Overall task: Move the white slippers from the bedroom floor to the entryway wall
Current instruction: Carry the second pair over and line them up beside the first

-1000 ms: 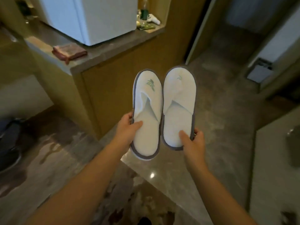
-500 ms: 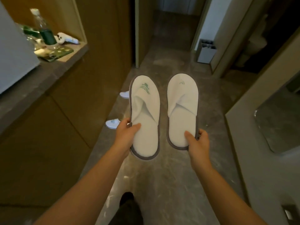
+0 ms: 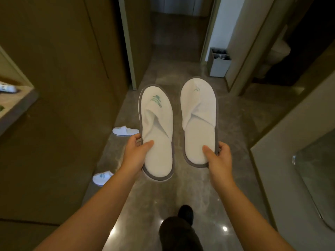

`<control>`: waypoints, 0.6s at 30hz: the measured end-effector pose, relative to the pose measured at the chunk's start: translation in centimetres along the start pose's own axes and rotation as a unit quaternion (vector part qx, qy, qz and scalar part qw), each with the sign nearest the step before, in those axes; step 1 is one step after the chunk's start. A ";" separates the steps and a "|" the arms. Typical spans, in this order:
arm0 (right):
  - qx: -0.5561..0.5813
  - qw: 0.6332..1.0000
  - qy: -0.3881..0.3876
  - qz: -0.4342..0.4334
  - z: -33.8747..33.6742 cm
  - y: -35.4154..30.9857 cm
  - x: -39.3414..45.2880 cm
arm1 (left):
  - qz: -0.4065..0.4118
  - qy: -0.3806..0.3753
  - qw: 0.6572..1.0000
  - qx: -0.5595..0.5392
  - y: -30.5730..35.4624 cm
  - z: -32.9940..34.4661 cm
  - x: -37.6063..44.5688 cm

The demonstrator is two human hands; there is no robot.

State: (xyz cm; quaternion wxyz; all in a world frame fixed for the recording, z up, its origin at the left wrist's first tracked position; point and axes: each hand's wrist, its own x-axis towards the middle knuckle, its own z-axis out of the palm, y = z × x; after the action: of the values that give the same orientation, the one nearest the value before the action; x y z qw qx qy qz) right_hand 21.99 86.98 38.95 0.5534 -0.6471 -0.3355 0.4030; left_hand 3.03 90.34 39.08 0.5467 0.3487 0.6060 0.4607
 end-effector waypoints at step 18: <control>-0.146 0.954 -0.260 0.023 22.0 -3.0 36.9 | -0.071 0.251 0.958 -0.119 5.2 3.3 32.3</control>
State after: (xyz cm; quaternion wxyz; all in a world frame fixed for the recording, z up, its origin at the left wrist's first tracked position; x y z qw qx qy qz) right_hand 18.96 129.80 34.95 0.3371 -0.6013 -0.5081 0.5163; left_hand 0.76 122.60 32.98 0.4458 0.1108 0.6878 0.5620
